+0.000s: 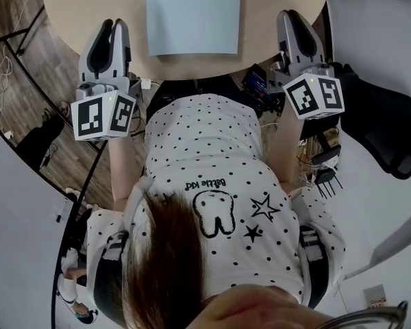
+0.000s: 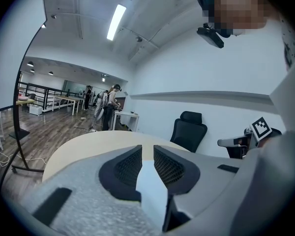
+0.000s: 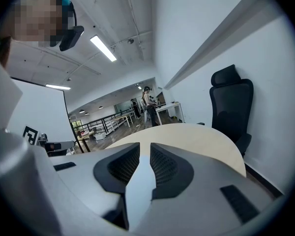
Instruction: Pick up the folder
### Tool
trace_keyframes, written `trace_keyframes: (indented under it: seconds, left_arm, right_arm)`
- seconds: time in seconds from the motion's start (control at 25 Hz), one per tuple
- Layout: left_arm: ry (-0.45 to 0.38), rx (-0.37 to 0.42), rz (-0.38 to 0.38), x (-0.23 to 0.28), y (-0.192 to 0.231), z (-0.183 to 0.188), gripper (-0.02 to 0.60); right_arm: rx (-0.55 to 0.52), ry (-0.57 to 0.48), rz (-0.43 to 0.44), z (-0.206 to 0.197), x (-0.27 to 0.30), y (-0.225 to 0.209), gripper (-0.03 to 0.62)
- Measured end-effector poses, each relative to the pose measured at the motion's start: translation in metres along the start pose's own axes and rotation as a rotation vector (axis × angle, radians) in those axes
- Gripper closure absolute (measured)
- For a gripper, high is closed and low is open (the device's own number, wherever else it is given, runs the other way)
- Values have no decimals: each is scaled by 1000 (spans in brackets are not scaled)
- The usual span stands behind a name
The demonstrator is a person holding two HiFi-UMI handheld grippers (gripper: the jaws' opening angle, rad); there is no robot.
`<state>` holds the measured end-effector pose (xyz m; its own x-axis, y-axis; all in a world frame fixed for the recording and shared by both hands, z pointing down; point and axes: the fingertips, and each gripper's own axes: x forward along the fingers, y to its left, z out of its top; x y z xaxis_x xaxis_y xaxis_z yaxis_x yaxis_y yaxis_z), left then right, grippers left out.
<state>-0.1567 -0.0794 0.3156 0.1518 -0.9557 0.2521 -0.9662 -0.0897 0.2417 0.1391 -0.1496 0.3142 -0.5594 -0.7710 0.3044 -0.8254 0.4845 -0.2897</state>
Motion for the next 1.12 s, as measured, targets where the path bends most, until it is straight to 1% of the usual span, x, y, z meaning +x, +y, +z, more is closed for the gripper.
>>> trace_keyframes:
  seconds: [0.32,0.48,0.76,1.12]
  left_arm:
    - [18,-27,31,2,7,-5,500]
    - [29,-32,33,5,7,-7,499]
    - [60,-45,25,8,5,-13,467]
    - [101,-63,3,29,4,-23,425]
  right_arm:
    - [7,13,9,-4,8,-1,520]
    - [15,21,10,-6,10,-2,501]
    - [32,37,27,-11,17,1,488]
    - [59,64,33,-18,35,-4,459]
